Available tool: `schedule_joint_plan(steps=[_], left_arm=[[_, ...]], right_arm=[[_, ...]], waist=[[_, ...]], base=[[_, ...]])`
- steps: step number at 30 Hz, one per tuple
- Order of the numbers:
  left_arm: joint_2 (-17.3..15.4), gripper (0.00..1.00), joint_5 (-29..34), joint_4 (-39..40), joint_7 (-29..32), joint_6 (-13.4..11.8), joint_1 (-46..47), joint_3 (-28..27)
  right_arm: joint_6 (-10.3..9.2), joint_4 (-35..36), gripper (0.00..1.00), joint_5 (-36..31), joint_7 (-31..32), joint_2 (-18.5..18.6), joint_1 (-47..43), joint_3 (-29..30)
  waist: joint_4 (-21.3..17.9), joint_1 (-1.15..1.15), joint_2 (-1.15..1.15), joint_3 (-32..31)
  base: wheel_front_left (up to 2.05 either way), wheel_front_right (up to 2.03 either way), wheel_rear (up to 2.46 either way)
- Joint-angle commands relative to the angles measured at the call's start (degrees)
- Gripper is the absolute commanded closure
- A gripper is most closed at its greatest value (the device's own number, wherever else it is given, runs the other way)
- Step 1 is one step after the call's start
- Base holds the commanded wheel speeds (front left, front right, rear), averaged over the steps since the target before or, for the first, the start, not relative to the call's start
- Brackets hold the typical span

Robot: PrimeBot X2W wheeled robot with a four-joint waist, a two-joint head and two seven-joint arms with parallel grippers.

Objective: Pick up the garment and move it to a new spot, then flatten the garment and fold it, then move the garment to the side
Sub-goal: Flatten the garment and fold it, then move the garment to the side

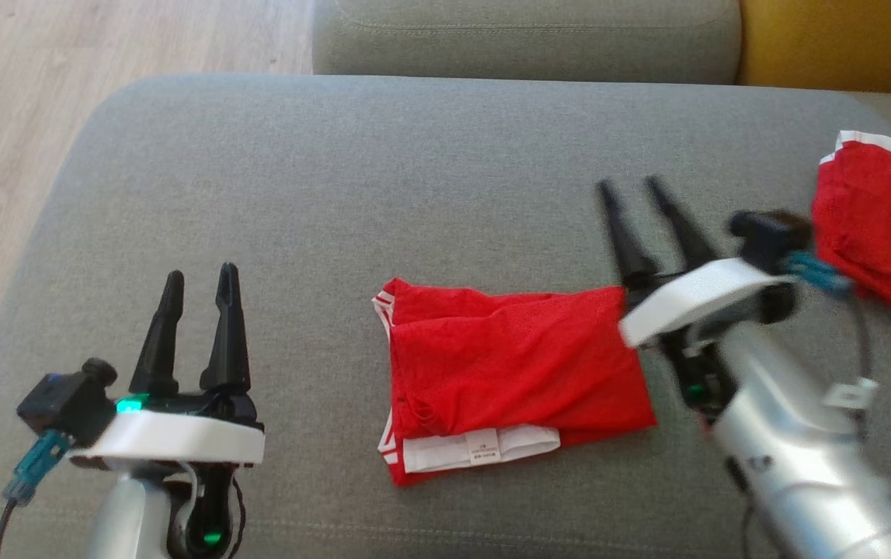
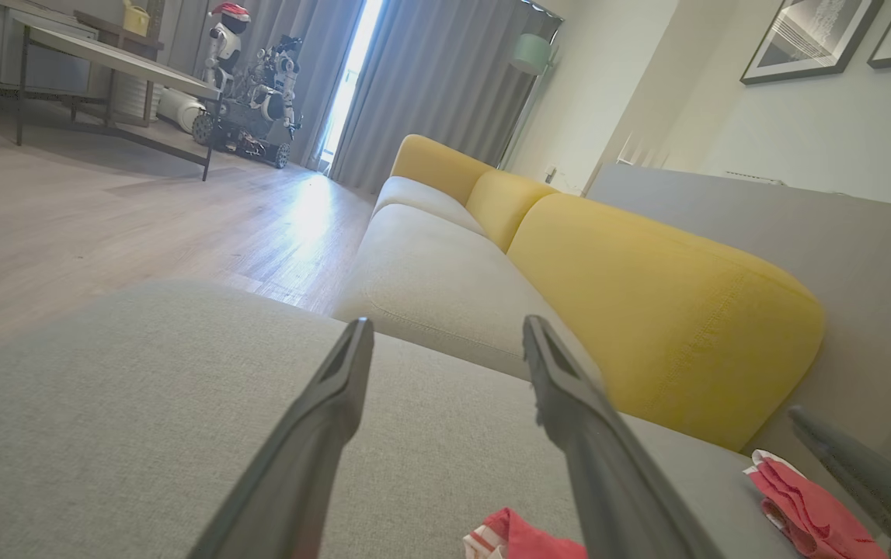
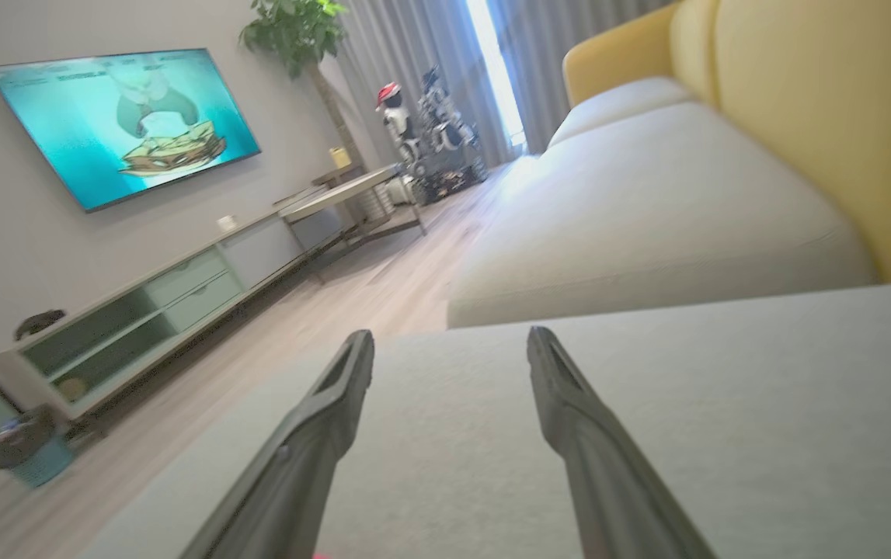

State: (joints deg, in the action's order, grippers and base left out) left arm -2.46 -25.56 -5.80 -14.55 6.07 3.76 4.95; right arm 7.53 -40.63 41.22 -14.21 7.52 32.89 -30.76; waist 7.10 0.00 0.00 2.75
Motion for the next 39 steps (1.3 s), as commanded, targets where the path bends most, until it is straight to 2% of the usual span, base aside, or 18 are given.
schedule_joint_plan(steps=[1,3,8,9,15,20,29,39], left_arm=[[-0.42,0.0,-0.05,2.25,-0.45,-0.24,2.08,-1.44],[-0.42,0.0,-0.08,2.53,-0.45,-0.34,2.24,-1.21],[-0.42,0.0,0.1,2.92,-0.45,-0.38,2.44,-0.95],[-0.42,0.0,0.21,3.02,-0.45,-0.37,2.56,-0.89],[-0.42,0.0,0.27,3.39,-0.45,-0.24,2.9,-0.48],[-0.42,0.0,1.21,3.49,-0.45,-0.09,2.88,-0.02],[-0.42,0.0,2.1,2.96,-0.45,-0.31,-0.06,0.57],[-0.42,0.0,1.55,2.96,-0.45,-0.56,-0.13,1.14]], right_arm=[[-0.04,3.06,0.0,-2.5,-0.76,0.55,-0.77,1.95],[-0.04,5.81,0.0,-7.46,-0.77,2.12,-2.82,6.25],[-0.04,13.75,0.0,-17.34,-0.74,3.11,-9.3,14.82],[-0.04,17.06,0.0,-20.75,-0.07,2.7,-12.03,17.31],[-0.04,25.56,0.0,-26.48,2.16,-0.09,-19.3,23.42],[-0.04,29.18,0.0,-31.11,2.01,-0.65,-22.55,25.25],[-0.04,32.03,0.0,-33.5,0.25,-3.54,-27.08,28.98],[-0.04,30.67,0.0,-34.1,0.32,-4.37,-27.53,27.08]], waist=[[-0.3,0.0,0.0,0.07],[-0.63,0.0,0.0,0.23],[-1.57,0.0,0.0,0.57],[-1.92,0.0,0.0,0.86],[-2.6,0.0,0.0,1.84],[-3.09,0.0,0.0,2.34],[-4.04,0.0,0.0,2.25],[-3.39,0.0,0.0,2.5]], base=[[0.0,0.0,0.0],[0.0,0.0,0.0],[0.0,0.0,0.0],[0.0,0.0,0.0],[0.0,0.0,0.0],[0.0,0.0,0.0],[0.0,0.0,0.0],[0.0,0.0,0.0]])
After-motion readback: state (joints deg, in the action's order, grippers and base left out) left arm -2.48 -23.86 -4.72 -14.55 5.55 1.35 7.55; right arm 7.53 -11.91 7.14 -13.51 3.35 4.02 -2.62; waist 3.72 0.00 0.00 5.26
